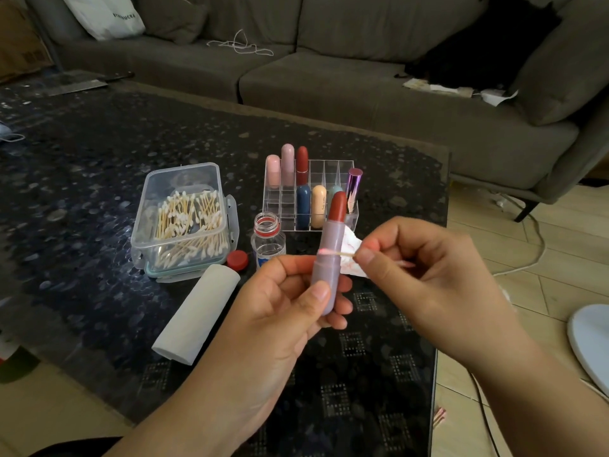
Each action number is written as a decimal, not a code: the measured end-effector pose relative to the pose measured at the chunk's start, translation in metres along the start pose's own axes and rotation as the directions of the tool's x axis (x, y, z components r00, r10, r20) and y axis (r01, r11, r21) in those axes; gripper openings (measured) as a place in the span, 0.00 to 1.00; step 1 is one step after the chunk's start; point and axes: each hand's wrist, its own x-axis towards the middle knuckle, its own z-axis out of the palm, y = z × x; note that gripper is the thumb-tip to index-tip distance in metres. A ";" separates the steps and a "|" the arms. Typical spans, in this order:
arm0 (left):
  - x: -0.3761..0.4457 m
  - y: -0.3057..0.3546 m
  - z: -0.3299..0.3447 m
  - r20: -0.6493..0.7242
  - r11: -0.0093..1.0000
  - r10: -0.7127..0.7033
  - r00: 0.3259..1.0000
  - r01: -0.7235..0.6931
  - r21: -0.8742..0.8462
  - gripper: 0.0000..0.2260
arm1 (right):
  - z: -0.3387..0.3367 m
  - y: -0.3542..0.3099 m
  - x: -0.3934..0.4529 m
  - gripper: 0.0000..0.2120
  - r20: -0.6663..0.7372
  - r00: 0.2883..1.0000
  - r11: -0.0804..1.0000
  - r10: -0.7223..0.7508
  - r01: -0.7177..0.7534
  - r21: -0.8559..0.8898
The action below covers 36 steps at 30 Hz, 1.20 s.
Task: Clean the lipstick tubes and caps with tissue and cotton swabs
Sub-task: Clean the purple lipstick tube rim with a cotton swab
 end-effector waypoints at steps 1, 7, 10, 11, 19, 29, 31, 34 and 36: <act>0.000 0.000 0.000 -0.003 1.000 0.003 1.000 -0.003 0.005 0.13 | 0.000 0.000 0.000 0.06 0.025 1.000 1.000 0.008 -0.008 0.000; 0.000 -0.001 0.001 -0.004 1.000 0.005 1.000 -0.005 0.021 0.13 | -0.001 0.000 0.002 0.06 -0.098 0.995 0.998 -0.024 0.030 0.058; 0.001 -0.001 0.000 -0.009 1.000 -0.004 1.000 0.004 0.024 0.14 | 0.000 0.000 0.001 0.06 -0.070 0.997 0.999 -0.024 0.025 0.025; 0.001 -0.001 0.000 -0.008 0.999 -0.008 1.000 0.008 0.032 0.15 | 0.000 0.000 0.001 0.05 -0.039 0.999 1.000 -0.017 0.018 0.014; 0.001 -0.004 -0.004 0.033 0.996 -0.075 0.997 0.073 0.051 0.13 | 0.000 -0.001 0.000 0.07 0.038 0.999 1.000 0.013 -0.013 -0.012; -0.002 0.003 -0.002 0.068 0.992 -0.098 0.993 0.092 0.085 0.15 | 0.000 0.001 0.000 0.06 0.051 0.998 0.999 0.032 -0.032 -0.016; -0.002 0.002 -0.002 0.058 0.993 -0.101 0.993 0.097 0.071 0.11 | -0.001 0.002 0.000 0.08 0.050 0.998 0.999 0.037 -0.037 -0.015; -0.002 0.001 -0.001 0.024 0.992 -0.122 0.992 0.122 -0.021 0.11 | -0.001 0.001 -0.001 0.07 0.043 0.998 0.998 0.042 -0.041 -0.037; -0.001 -0.001 -0.003 0.010 0.995 -0.099 0.995 0.099 -0.003 0.10 | -0.001 0.001 -0.001 0.07 0.040 0.998 0.998 0.039 -0.038 -0.046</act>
